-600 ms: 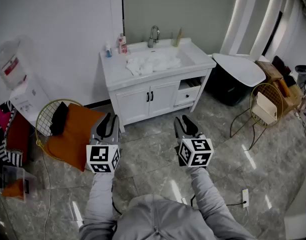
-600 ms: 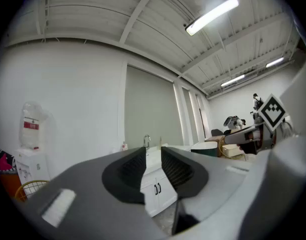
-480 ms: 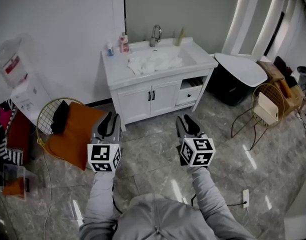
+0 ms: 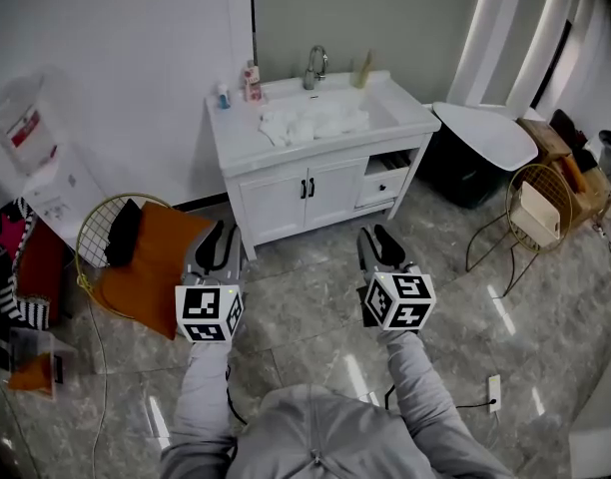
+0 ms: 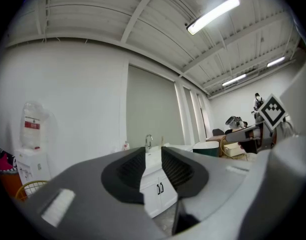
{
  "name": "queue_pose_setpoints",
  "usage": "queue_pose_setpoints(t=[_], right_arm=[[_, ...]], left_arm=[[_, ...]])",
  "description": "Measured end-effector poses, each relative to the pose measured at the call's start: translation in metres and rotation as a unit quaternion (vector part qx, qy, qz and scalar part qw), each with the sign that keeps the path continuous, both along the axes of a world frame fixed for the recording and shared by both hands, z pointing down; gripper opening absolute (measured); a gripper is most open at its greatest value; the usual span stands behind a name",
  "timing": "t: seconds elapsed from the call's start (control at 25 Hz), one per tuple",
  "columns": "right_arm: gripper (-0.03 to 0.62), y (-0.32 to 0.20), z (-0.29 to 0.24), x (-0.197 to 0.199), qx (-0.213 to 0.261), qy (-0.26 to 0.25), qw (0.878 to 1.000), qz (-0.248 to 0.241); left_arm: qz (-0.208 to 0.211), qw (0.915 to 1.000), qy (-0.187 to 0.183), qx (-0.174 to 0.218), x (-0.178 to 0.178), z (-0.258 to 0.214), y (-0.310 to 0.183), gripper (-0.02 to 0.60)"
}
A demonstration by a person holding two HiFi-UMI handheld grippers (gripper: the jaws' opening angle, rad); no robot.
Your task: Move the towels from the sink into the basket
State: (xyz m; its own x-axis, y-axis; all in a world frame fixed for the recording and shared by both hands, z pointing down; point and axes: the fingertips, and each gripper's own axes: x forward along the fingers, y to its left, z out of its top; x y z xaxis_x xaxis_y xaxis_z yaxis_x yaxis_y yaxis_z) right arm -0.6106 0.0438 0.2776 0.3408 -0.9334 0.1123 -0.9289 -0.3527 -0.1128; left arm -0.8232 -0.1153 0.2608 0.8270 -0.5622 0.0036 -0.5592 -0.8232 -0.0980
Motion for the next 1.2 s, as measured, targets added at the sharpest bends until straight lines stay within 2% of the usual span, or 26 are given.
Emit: queue_pose_setpoints(t=[0.04, 0.12, 0.36, 0.48, 0.64, 0.76, 0.92, 1.08, 1.2], right_arm=[[0.12, -0.001, -0.002, 0.001, 0.011, -0.004, 1.0, 0.001], [0.121, -0.003, -0.007, 0.0, 0.033, -0.012, 0.999, -0.001], [0.124, -0.013, -0.018, -0.015, 0.086, 0.002, 0.996, -0.026], [0.147, -0.022, -0.015, -0.017, 0.072, 0.031, 0.997, -0.023], [0.164, -0.027, -0.004, -0.003, 0.042, 0.05, 0.998, -0.003], [0.164, -0.03, 0.006, 0.027, 0.035, 0.044, 0.998, 0.015], [0.164, -0.046, 0.017, 0.089, 0.038, 0.04, 0.998, 0.031], [0.164, -0.07, 0.025, 0.168, 0.04, 0.028, 0.998, 0.03], [0.166, -0.093, 0.025, 0.224, 0.035, 0.033, 0.999, 0.01]], left_arm=[[0.0, 1.0, 0.001, 0.0, -0.001, 0.0, -0.002, 0.114], [0.001, 1.0, 0.005, 0.001, -0.003, 0.0, -0.008, 0.169], [0.033, 0.9994, 0.005, 0.007, -0.006, 0.006, -0.03, 0.179], [0.066, 0.9977, 0.005, 0.016, 0.003, 0.006, -0.039, 0.198], [0.102, 0.9947, 0.012, 0.003, 0.03, 0.013, -0.052, 0.198], [0.124, 0.9923, 0.007, 0.002, 0.064, 0.023, -0.059, 0.199], [0.141, 0.9899, 0.004, -0.004, 0.13, 0.037, -0.079, 0.199], [0.14, 0.9901, -0.009, -0.013, 0.207, 0.053, -0.109, 0.198], [0.13, 0.9911, -0.025, -0.012, 0.263, 0.054, -0.135, 0.199]])
